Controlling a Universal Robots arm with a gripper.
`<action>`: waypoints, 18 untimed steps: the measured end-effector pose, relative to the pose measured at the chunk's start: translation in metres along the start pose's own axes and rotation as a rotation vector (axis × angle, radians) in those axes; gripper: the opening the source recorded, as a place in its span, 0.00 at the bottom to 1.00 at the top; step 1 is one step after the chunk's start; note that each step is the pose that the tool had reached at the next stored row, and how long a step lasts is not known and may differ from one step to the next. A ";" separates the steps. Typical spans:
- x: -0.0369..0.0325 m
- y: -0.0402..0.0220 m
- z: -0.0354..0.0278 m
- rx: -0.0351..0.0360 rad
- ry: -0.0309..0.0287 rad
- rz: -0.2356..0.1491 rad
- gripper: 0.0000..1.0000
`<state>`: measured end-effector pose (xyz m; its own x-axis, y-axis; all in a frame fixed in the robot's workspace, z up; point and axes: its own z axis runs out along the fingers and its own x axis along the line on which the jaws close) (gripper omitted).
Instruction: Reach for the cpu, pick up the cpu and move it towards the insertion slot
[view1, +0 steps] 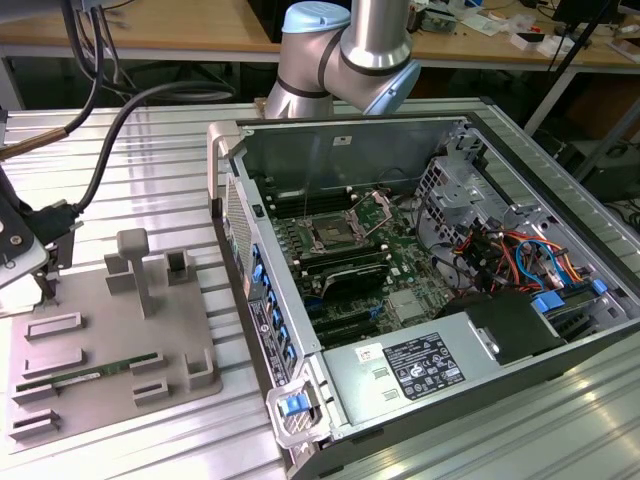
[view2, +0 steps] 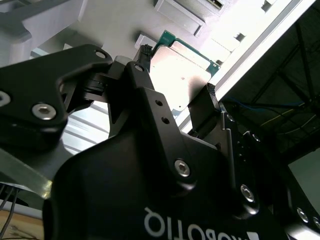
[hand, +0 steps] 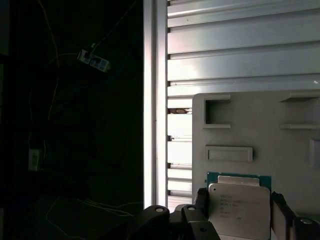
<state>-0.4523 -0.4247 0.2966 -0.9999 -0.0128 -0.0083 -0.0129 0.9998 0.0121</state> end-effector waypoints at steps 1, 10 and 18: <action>0.0000 0.0000 -0.0002 0.0000 0.0000 0.000 0.55; 0.0000 0.0000 -0.0019 0.0000 0.0000 0.000 0.55; 0.0000 0.0001 -0.0032 0.0000 0.0000 0.000 0.55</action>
<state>-0.4523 -0.4246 0.2998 -0.9999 -0.0128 -0.0083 -0.0129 0.9998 0.0121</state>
